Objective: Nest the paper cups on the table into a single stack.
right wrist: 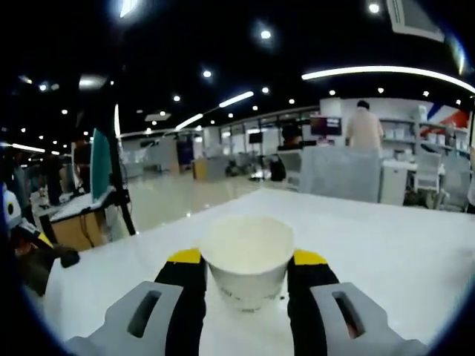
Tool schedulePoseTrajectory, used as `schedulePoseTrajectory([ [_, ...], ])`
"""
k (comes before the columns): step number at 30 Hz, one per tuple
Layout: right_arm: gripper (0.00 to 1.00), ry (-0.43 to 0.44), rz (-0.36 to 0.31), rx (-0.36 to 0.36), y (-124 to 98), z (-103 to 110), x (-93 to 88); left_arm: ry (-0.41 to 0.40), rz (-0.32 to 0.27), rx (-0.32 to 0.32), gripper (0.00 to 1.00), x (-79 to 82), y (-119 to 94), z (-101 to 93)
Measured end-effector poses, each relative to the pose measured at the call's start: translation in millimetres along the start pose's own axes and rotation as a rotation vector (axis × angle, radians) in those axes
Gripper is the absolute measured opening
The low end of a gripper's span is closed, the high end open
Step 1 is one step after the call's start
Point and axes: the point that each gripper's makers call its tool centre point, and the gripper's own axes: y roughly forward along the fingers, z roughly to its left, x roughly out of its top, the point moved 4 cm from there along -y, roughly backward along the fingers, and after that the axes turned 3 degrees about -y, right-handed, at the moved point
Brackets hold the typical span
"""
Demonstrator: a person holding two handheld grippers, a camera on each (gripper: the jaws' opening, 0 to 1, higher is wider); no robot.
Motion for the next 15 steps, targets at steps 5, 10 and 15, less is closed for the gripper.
schedulePoseTrajectory([
  [5,0.4,-0.01,0.004,0.001,-2.2,1.0,2.3,-0.003,-0.005,0.0,0.99,1.4,0.7,2.4],
  [10,0.4,-0.006,0.001,-0.007,-6.9,1.4,8.2,0.002,-0.01,-0.005,0.99,0.5,1.6,5.5],
  [15,0.39,-0.016,-0.006,0.006,-15.3,9.9,11.7,0.006,-0.012,-0.008,0.99,1.3,2.2,3.8],
])
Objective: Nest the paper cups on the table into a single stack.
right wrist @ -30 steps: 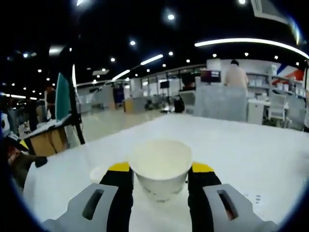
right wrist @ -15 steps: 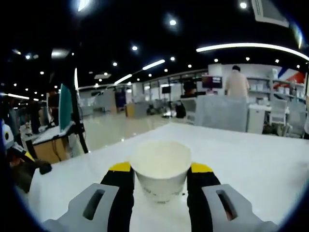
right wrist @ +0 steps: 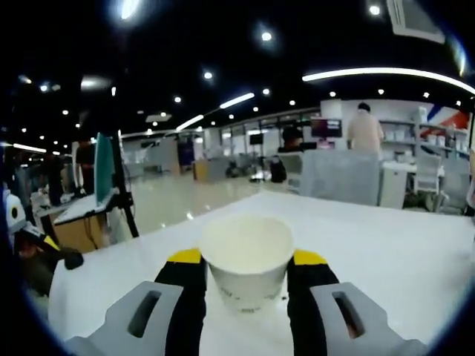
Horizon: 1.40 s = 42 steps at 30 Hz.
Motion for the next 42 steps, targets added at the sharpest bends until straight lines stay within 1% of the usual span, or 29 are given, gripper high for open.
schedulePoseTrajectory([
  [6,0.39,0.016,-0.022,0.004,-15.1,8.0,2.3,0.001,-0.008,0.0,0.99,0.3,0.0,-0.6],
  [12,0.38,0.014,-0.002,0.015,-27.9,18.7,-1.2,-0.001,-0.007,-0.009,0.99,-0.3,-2.2,-2.9],
  [17,0.38,0.015,0.004,0.017,-38.5,22.7,-3.8,0.008,-0.005,-0.014,0.99,1.5,-2.6,-4.9],
  [24,0.38,0.014,0.008,0.016,-45.2,21.6,-4.8,0.019,0.002,-0.019,0.99,1.4,-2.2,-6.2],
  [27,0.38,0.021,0.008,0.016,-48.7,23.5,-3.5,0.018,0.005,-0.018,0.99,1.8,-3.1,-7.9],
  [31,0.38,0.05,-0.014,0.021,-57.1,29.3,2.4,0.013,-0.003,-0.023,0.99,3.7,-4.7,-10.3],
  [33,0.37,0.034,-0.008,0.022,-61.3,34.3,3.1,0.015,-0.002,-0.028,0.99,4.5,-5.8,-13.0],
  [34,0.37,-0.002,-0.007,0.006,-64.4,34.3,2.9,0.014,0.0,-0.031,0.99,4.4,-6.3,-13.9],
  [37,0.37,0.018,-0.002,0.015,-70.2,38.2,1.1,0.01,0.0,-0.035,0.99,3.4,-7.0,-14.8],
  [40,0.37,0.006,0.003,0.015,-77.7,42.7,1.1,0.011,0.005,-0.031,0.99,1.8,-8.9,-16.3],
  [42,0.37,0.033,-0.002,0.016,-82.8,44.4,1.3,0.011,0.005,-0.032,0.99,1.9,-10.4,-17.3],
])
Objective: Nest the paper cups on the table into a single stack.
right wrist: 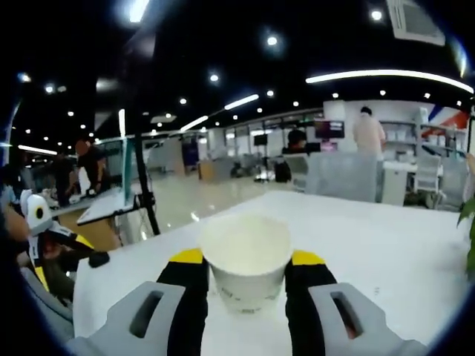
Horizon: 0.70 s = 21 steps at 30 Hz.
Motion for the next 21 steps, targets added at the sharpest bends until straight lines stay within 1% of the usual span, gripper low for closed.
schedulePoseTrajectory([
  [3,0.38,0.006,-0.006,-0.005,-6.6,0.6,-1.3,0.002,-0.001,0.002,0.99,0.0,-2.5,-0.5],
  [5,0.38,0.048,-0.015,-0.009,-11.3,0.7,-1.6,0.003,-0.002,0.004,0.99,0.0,-4.0,-1.6],
  [9,0.38,0.043,-0.014,-0.012,-18.2,6.4,-0.6,0.002,0.003,0.004,0.99,0.5,-6.5,-6.0],
  [14,0.38,0.028,-0.02,-0.005,-24.3,15.3,1.8,-0.001,-0.01,-0.001,0.99,5.1,-8.8,-10.7],
  [21,0.38,0.016,-0.018,0.008,-34.7,29.3,3.4,0.013,-0.007,-0.001,0.99,5.8,-11.0,-9.6],
])
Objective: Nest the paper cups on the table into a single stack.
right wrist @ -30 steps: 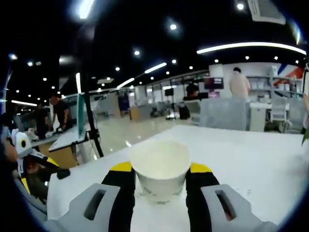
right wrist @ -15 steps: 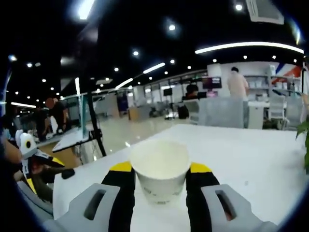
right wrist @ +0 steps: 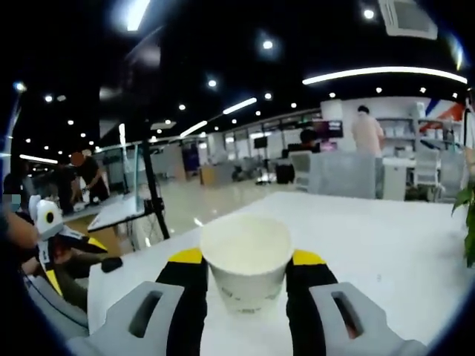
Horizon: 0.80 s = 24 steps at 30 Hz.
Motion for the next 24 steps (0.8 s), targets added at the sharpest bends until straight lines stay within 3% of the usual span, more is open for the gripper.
schedulePoseTrajectory([
  [24,0.38,-0.031,0.004,0.05,-32.6,50.6,-9.0,0.014,0.007,-0.006,0.99,-4.3,-11.4,-5.2],
])
